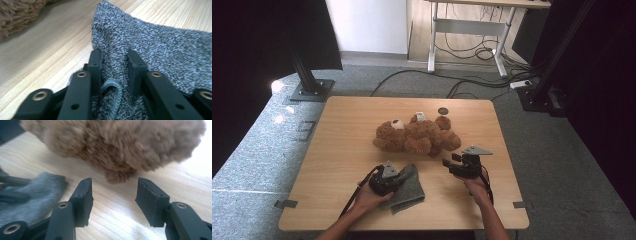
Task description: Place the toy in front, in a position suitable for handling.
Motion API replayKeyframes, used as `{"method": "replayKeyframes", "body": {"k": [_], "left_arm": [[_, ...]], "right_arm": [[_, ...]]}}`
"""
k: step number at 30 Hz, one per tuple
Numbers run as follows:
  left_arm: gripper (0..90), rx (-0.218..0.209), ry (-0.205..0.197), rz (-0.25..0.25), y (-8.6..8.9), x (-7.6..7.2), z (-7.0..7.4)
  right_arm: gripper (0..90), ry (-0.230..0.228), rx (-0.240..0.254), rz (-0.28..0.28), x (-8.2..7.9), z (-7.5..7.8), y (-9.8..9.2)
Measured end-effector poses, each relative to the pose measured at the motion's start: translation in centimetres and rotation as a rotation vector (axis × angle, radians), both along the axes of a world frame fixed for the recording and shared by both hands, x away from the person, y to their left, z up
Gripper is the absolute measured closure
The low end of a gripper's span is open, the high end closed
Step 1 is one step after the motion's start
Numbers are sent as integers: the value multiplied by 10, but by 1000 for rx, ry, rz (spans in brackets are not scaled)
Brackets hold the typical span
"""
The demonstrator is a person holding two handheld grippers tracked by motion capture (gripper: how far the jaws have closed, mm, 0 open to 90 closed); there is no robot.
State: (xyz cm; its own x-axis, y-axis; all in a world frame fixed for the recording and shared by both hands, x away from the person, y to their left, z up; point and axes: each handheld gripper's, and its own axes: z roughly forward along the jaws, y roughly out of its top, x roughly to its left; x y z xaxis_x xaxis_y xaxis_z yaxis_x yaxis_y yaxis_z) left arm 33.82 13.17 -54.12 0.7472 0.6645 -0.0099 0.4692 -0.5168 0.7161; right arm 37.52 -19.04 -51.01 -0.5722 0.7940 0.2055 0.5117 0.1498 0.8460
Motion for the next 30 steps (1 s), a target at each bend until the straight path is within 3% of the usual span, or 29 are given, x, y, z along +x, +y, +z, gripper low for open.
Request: {"method": "replayKeyframes", "body": {"k": [6,7,9,11,15,16,19,23,30], "left_arm": [[741,-91,79,2,10,7,1],[747,-101,87,0,12,8,1],[752,-104,92,-4,14,8,1],[754,-103,91,-11,15,8,2],[758,-112,96,-18,18,8,4],[758,-120,96,-21,20,8,4],[758,-129,99,-24,22,8,5],[758,-134,99,-24,23,8,5],[759,-159,107,-28,24,8,7]], "right_arm": [[454,-47,34,22,-2,22,3],[444,-64,22,29,3,32,8],[439,-71,17,28,5,36,11],[415,-96,-7,23,18,53,20],[366,-93,-26,13,35,61,25],[331,-89,-37,-5,48,63,27],[311,-74,-38,-17,61,63,28],[290,-11,-51,9,83,55,33],[286,75,-97,32,89,31,37]]}}
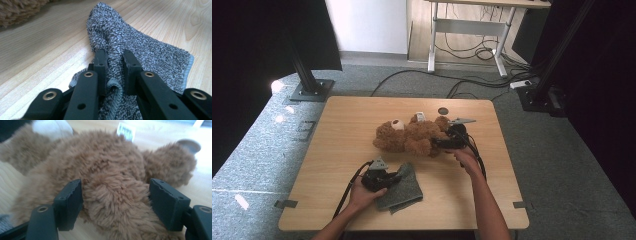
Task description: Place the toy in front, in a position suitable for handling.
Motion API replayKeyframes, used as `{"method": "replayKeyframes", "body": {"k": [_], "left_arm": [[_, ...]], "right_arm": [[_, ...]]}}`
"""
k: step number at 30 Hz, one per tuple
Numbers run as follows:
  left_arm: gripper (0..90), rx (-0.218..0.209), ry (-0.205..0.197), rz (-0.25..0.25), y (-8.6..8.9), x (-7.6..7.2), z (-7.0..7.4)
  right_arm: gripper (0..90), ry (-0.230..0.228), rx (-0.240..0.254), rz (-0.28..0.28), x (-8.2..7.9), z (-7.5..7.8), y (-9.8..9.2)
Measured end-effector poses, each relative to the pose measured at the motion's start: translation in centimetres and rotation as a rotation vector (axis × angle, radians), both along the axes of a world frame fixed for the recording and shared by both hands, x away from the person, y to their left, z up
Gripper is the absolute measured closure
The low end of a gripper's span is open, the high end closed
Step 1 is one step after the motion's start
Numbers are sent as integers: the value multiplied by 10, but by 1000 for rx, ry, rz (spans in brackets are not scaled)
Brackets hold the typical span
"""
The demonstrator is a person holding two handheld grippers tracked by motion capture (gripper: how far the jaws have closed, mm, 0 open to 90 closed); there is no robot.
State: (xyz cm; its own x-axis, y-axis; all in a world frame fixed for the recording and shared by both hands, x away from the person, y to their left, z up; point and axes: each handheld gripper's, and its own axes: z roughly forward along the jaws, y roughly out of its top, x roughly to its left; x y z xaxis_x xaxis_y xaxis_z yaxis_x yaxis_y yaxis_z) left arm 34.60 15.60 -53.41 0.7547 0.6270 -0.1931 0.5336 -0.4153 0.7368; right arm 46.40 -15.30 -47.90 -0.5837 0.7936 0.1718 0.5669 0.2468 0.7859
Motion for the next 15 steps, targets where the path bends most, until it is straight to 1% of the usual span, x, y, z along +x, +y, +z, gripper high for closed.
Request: {"method": "replayKeyframes", "body": {"k": [1,2,3,5,6,8,9,11,12,13,14,15], "left_arm": [[759,0,0,0,0,0,0],[759,-7,1,-2,0,0,1],[760,-9,1,-2,1,0,1],[760,-16,4,-4,1,0,1],[760,-23,8,-3,2,0,1],[759,-25,11,-1,2,0,1],[760,-24,11,-2,2,0,1],[760,-26,13,-2,2,0,1],[760,-29,15,-1,2,0,1],[760,-29,15,-1,2,0,1],[760,-30,16,-2,2,0,1],[760,-30,16,-2,2,0,1]], "right_arm": [[286,0,0,0,0,0,0],[305,3,-14,11,-1,-6,1],[303,7,-18,14,-2,-9,1],[305,9,-19,19,-2,-11,1],[314,28,-25,29,-2,-15,0],[322,33,-42,39,-1,-19,0],[332,36,-42,43,-2,-21,0],[368,37,-47,52,-3,-24,1],[409,38,-46,56,-4,-25,1],[409,38,-46,56,-4,-25,1],[499,31,-44,63,-7,-26,1],[499,31,-44,63,-7,-26,1]]}}
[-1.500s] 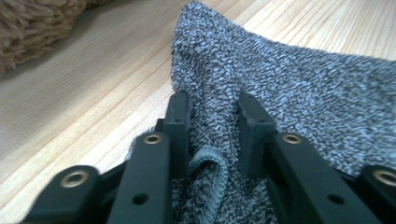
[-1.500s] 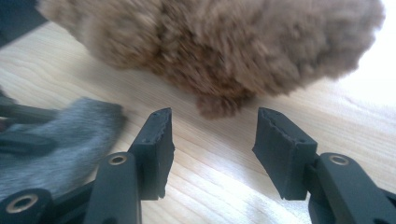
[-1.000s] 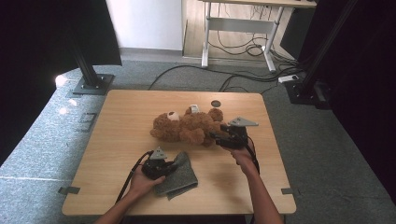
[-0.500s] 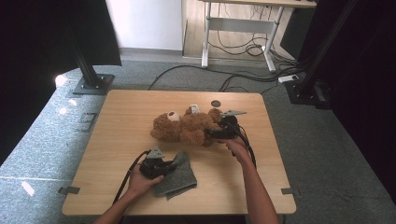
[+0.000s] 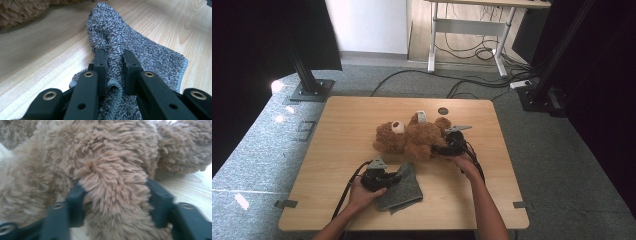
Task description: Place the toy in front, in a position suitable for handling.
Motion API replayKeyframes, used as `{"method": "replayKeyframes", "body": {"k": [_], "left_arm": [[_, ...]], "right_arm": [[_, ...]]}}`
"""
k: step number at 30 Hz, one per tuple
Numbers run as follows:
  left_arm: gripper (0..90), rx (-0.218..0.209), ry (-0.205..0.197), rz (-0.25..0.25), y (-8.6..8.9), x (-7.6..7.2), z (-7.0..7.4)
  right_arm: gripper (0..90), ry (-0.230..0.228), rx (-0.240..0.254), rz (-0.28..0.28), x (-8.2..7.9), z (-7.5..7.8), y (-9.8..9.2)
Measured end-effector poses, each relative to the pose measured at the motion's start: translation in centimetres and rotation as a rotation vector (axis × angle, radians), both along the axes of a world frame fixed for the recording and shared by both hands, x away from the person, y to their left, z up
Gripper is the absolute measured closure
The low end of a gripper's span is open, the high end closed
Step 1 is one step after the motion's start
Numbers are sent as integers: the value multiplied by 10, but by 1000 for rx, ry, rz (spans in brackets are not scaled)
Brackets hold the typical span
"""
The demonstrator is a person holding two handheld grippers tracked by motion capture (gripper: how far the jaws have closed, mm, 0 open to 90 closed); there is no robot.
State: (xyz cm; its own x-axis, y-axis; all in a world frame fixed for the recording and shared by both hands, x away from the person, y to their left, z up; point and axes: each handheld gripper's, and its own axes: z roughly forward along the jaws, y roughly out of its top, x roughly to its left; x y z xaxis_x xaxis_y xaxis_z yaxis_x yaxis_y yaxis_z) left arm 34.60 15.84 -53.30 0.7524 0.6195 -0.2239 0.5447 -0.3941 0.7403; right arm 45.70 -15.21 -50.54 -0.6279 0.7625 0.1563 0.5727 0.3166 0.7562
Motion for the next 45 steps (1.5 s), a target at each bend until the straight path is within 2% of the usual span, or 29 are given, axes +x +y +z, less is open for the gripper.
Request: {"method": "replayKeyframes", "body": {"k": [1,4,5,8,9,11,13,20,21,26,29,30,35,40,45], "left_arm": [[761,-6,2,0,1,0,0],[762,-17,5,-2,2,0,1],[762,-25,5,-1,3,-1,3],[762,-41,8,-2,6,-2,4],[762,-59,9,-4,8,-3,6],[762,-74,10,-8,10,-4,8],[762,-103,5,-12,14,-6,13],[763,-155,-9,-15,22,-9,22],[763,-178,-11,-14,26,-10,25],[763,-214,-15,-8,32,-10,31],[764,-267,-17,-11,35,-10,38],[764,-267,-17,-11,35,-10,38],[764,-306,-37,-27,29,-11,52],[764,-307,-52,-43,16,-5,59],[765,-296,-60,-53,-1,9,66]], "right_arm": [[580,-4,18,3,-3,-1,-1],[618,-28,17,12,-10,-3,0],[638,-33,18,30,-17,-7,-1],[648,-40,31,40,-24,-12,-3],[652,-46,41,45,-31,-18,-5],[654,-44,47,45,-34,-20,-6],[657,-50,83,36,-44,-26,-10],[661,-52,87,28,-51,-28,-11],[662,-55,85,28,-53,-28,-10],[667,-60,84,34,-59,-30,-11],[673,-61,79,40,-65,-31,-10],[673,-61,79,40,-65,-31,-10],[676,-67,75,56,-73,-32,-9],[676,-67,76,68,-76,-32,-11],[676,-68,80,70,-75,-33,-11]]}}
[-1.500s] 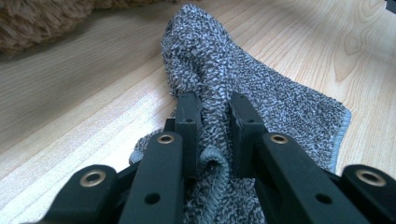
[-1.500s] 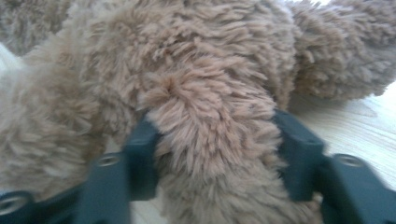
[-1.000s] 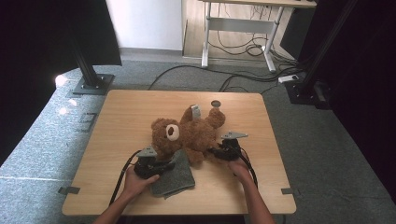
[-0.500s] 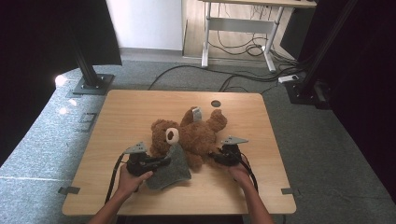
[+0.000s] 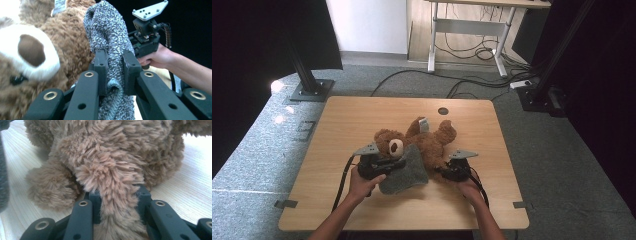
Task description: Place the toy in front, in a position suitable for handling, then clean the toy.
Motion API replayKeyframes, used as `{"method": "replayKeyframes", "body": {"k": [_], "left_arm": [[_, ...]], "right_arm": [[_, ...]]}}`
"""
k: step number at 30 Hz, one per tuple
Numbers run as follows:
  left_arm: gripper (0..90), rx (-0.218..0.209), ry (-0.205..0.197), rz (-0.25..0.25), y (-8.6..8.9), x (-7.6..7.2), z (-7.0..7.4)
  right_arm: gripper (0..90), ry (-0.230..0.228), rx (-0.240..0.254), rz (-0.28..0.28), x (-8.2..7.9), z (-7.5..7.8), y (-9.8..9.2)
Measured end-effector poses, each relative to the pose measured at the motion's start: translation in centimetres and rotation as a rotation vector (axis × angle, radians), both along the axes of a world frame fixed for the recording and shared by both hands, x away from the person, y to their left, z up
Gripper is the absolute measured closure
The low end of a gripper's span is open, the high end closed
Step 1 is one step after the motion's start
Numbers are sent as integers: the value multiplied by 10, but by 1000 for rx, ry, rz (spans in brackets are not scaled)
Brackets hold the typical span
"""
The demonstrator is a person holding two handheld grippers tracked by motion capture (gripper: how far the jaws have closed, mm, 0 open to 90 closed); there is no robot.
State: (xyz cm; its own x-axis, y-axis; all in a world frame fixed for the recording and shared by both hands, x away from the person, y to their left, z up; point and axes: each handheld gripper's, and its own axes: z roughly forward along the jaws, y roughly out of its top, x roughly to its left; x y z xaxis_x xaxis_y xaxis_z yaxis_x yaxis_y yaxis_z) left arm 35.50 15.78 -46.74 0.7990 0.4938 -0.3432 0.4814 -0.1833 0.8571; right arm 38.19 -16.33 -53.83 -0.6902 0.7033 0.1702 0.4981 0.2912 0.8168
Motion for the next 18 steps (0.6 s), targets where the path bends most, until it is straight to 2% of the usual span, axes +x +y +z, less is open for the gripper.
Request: {"method": "replayKeyframes", "body": {"k": [8,9,11,12,13,14,15,16,18], "left_arm": [[764,14,-4,38,-18,20,5],[764,24,2,55,-24,27,3],[764,31,6,58,-26,29,2],[764,54,20,64,-33,35,-4],[764,54,20,64,-33,35,-4],[764,81,24,64,-39,37,-10],[764,81,24,64,-39,37,-10],[764,104,22,64,-44,38,-15],[765,102,24,72,-45,38,-18]], "right_arm": [[674,-5,-1,-4,-1,0,0],[674,-7,-3,-4,-1,0,0],[675,-7,-2,-4,-1,0,0],[674,-6,1,-3,-1,-1,0],[674,-6,1,-3,-1,-1,0],[674,-6,2,-6,-1,-1,0],[674,-6,2,-6,-1,-1,0],[673,-2,6,-14,-1,-1,0],[672,-1,11,-22,-1,-1,-1]]}}
